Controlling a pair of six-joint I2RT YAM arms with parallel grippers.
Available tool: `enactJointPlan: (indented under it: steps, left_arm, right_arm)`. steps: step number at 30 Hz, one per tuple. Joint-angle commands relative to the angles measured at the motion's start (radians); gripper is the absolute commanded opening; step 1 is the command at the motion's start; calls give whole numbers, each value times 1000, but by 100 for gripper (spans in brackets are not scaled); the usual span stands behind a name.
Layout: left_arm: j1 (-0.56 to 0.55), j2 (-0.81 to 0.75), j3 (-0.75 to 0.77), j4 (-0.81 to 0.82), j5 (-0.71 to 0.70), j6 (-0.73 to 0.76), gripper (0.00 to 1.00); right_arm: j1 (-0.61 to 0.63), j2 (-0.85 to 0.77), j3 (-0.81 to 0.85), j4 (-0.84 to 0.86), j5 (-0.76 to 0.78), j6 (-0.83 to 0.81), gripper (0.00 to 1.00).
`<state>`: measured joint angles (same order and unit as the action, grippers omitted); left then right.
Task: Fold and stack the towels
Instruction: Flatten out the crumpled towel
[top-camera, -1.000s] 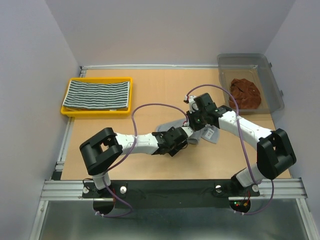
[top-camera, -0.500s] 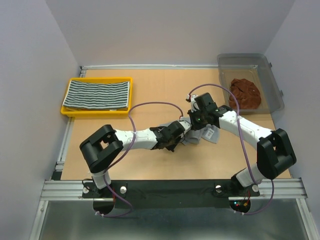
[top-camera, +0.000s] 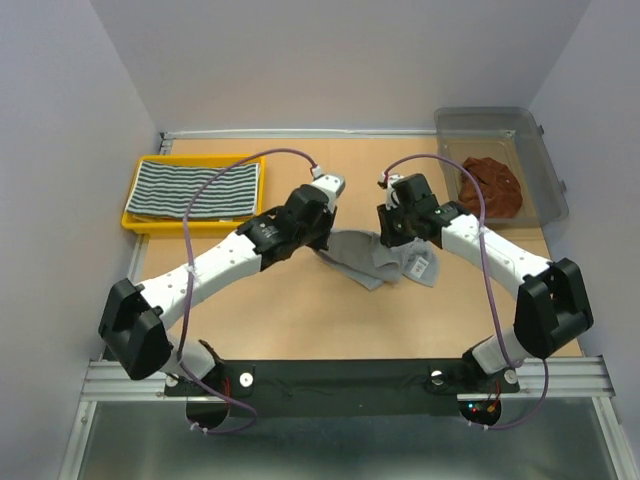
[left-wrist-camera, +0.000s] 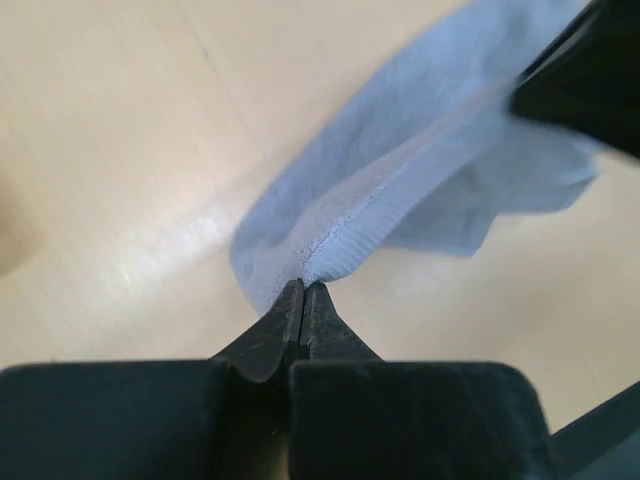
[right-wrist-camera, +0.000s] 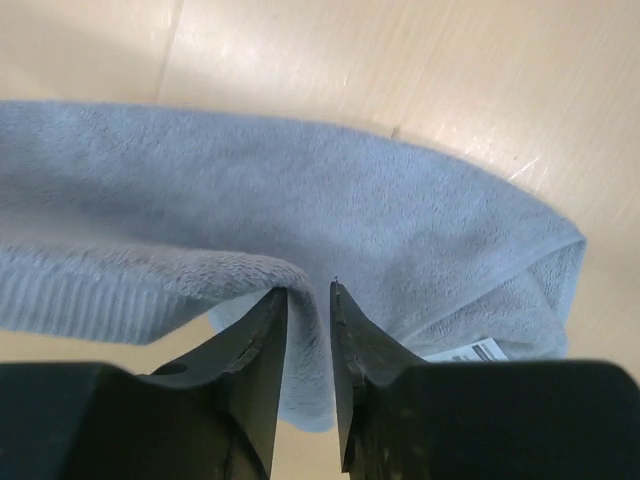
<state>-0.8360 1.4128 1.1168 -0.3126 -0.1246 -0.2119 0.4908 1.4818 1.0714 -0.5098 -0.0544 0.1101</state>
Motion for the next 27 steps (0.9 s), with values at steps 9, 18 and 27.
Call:
enactJointPlan:
  steps: [9, 18, 27]
  left_arm:
    - [135, 282, 245, -22, 224, -93, 0]
    - [204, 380, 318, -83, 278, -6, 0]
    - [221, 331, 203, -30, 264, 32, 0]
  right_arm:
    - [-92, -7, 75, 56, 303, 110, 37]
    - [80, -103, -76, 119, 74, -151, 54]
    - [128, 40, 5, 132, 333, -190, 60]
